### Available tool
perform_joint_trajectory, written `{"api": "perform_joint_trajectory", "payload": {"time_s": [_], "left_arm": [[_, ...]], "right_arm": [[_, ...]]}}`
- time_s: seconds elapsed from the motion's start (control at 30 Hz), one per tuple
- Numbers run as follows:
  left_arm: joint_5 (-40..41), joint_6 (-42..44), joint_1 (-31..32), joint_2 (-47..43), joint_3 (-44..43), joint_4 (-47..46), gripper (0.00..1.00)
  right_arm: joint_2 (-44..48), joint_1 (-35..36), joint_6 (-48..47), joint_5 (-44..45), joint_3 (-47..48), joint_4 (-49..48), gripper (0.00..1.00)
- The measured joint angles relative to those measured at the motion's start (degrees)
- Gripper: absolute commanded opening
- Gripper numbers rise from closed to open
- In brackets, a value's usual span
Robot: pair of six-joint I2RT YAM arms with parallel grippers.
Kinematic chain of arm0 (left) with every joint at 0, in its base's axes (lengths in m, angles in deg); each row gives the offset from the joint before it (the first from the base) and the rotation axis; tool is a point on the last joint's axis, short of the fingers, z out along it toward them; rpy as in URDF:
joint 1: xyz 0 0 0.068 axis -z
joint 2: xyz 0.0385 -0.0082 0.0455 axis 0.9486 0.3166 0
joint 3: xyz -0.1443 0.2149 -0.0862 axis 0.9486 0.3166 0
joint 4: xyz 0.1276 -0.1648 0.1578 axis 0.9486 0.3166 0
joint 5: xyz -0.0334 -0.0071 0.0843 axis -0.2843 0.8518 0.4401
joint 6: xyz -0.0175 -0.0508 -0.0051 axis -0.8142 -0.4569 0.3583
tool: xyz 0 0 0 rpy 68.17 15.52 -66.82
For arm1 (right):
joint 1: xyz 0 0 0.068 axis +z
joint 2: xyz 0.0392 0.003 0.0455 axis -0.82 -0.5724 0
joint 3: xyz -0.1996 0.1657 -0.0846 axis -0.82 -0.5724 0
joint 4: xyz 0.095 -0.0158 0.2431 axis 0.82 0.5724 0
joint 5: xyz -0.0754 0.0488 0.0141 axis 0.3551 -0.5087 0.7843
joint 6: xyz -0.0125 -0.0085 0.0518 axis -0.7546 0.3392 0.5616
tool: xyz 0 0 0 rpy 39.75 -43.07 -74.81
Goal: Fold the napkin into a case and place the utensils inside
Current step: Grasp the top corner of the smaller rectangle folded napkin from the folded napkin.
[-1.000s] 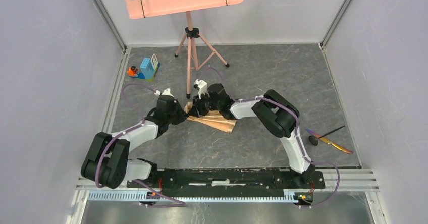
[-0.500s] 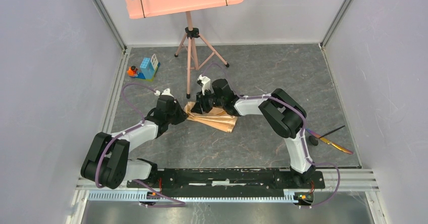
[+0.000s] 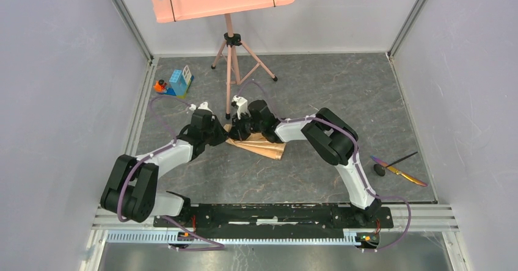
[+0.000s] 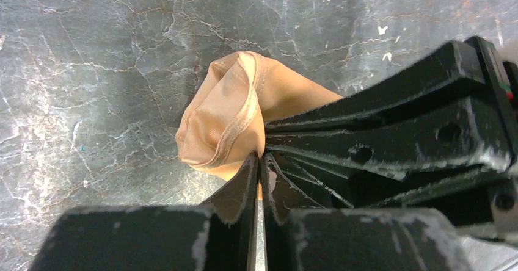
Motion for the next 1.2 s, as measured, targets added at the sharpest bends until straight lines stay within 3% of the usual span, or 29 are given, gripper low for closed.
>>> {"api": "perform_joint_trajectory", "payload": {"time_s": [0.07,0.13,0.2,0.37,0.6,0.77,0.9,1.03,1.2], "left_arm": [[-0.55,0.00,-0.04,2.08,-2.08,1.84,0.16],[-1.49,-0.02,-0.13,5.03,-4.72,4.17,0.37],[-1.60,-0.15,-0.24,6.38,-5.84,4.61,0.49],[-1.77,-1.09,-0.28,2.91,-3.63,4.63,0.57],[-2.91,-2.36,-3.34,-7.93,-0.31,5.11,0.55],[-4.74,-3.10,-5.38,-7.89,-0.11,5.99,0.54],[-7.15,-3.15,-5.35,-4.57,-0.15,6.62,0.55],[-7.65,-3.10,-5.35,-1.36,-0.33,7.69,0.48],[-7.72,-3.02,-5.35,1.99,-2.01,8.50,0.44]], "right_arm": [[-0.07,1.05,0.33,2.64,-0.59,-0.96,0.07],[-0.09,0.85,1.16,4.59,-1.86,-3.67,0.06],[-0.09,0.24,1.97,5.40,-2.95,-5.79,0.06],[0.59,-0.02,4.17,4.37,-6.25,-10.01,0.09],[2.49,-0.37,5.55,2.78,-7.69,-8.35,0.19],[5.31,-1.25,5.64,2.43,-7.89,-5.62,0.21],[7.67,-2.49,5.01,2.43,-8.31,-4.42,0.12],[9.07,-3.26,4.50,2.34,-9.77,-4.22,0.02],[9.09,-2.91,4.66,1.73,-12.17,-4.33,0.00]]}}
